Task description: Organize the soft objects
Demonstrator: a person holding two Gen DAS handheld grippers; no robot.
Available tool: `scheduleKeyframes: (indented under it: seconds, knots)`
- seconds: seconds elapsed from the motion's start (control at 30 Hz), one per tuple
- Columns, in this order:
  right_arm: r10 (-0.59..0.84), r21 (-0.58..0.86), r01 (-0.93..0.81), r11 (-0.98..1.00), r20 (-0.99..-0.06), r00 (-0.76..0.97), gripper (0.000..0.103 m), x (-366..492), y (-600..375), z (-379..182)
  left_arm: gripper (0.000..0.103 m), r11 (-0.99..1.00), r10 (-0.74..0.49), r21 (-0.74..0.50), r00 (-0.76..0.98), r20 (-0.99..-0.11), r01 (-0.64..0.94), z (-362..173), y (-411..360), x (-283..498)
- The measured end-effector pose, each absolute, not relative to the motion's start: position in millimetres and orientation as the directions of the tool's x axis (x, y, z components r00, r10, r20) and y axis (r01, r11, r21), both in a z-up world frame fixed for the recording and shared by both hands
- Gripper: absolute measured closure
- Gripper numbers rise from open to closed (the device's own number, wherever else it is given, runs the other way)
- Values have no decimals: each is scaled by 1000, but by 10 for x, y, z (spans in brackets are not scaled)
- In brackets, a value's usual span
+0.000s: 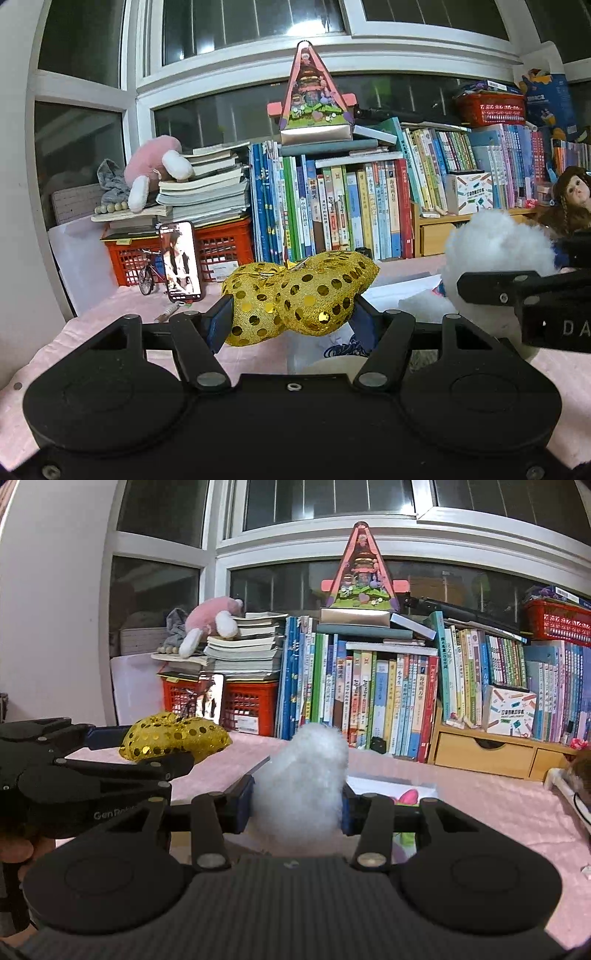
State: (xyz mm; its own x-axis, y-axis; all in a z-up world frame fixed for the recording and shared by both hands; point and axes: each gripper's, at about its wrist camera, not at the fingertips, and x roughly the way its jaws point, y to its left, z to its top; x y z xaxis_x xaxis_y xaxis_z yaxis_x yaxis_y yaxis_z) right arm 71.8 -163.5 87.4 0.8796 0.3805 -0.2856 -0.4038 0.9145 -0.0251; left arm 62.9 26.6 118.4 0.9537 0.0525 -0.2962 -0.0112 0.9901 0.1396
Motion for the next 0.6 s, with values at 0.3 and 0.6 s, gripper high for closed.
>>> scheduleKeyframes:
  seconds: [0.3,0.6]
  knots:
    - [362,-13,-384,923,-301,882,54,952,-1664,935,40,993,30,116,945,-325,9,1259,246,880]
    - [337,-9,-361,933,-337,879,54,1357,-1692,1094,40,996,-34,57,911,-411,62,1492,293,1480]
